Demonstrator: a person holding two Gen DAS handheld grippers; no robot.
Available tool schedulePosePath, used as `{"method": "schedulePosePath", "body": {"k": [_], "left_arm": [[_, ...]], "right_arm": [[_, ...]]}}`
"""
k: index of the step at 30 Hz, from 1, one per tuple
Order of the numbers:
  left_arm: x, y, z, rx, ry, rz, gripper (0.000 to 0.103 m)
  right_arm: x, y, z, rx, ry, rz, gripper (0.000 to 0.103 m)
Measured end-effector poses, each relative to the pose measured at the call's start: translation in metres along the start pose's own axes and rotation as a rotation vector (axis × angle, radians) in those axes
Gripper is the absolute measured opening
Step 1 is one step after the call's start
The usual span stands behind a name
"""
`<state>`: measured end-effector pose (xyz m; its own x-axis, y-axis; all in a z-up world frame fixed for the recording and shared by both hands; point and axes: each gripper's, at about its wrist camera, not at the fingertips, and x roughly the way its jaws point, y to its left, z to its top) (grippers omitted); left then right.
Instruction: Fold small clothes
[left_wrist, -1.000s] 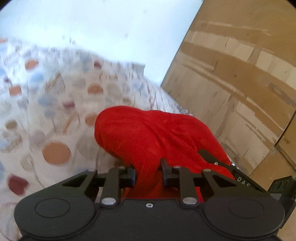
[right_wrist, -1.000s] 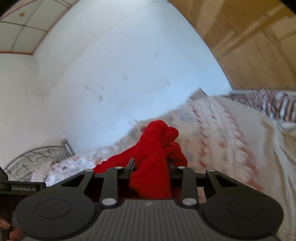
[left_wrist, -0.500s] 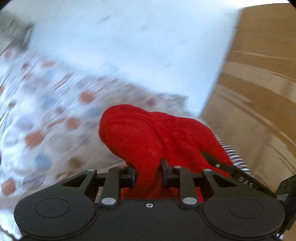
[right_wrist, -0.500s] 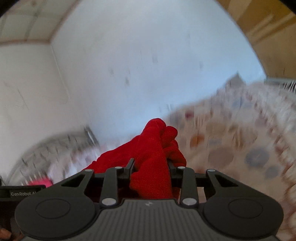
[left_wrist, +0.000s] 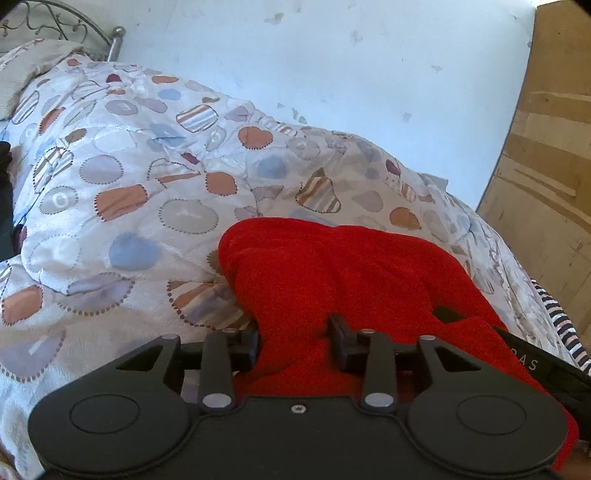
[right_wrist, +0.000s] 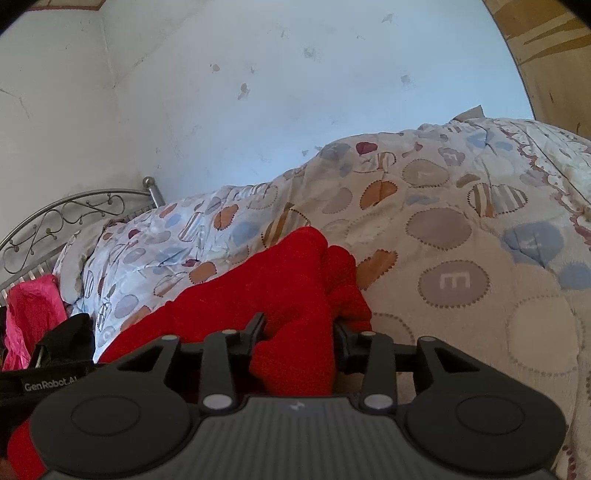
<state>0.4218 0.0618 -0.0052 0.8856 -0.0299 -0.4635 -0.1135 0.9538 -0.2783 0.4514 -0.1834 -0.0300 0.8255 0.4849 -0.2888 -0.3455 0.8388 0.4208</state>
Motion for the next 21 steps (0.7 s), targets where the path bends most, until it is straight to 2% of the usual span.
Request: {"method": "schedulePosePath", "body": {"k": [6,11,15,17,18,21], "left_arm": [[0.0,-0.001,0.005,0.015,0.011,0.011,0.043],[-0.007,-0.007,0.007,0.029,0.006,0.047,0.051],[-0.013,-0.006,0.011,-0.001,0.013,0.06,0.067],[-0.018,-0.006,0.013,-0.011,0.016,0.053,0.076],[-0.021,-0.006,0.013,-0.014,0.015,0.057,0.082],[-0.033,-0.01,0.015,-0.012,0.008,0.061,0.092]], "right_arm": [[-0.004,-0.002,0.007,0.01,0.007,-0.013,0.047],[-0.02,0.003,0.011,-0.018,-0.015,-0.039,0.053],[-0.036,0.007,0.016,-0.057,-0.039,-0.055,0.065],[-0.046,0.008,0.018,-0.072,-0.054,-0.059,0.079],[-0.05,0.009,0.019,-0.076,-0.06,-0.061,0.082],[-0.067,0.014,0.024,-0.091,-0.09,-0.06,0.09]]}}
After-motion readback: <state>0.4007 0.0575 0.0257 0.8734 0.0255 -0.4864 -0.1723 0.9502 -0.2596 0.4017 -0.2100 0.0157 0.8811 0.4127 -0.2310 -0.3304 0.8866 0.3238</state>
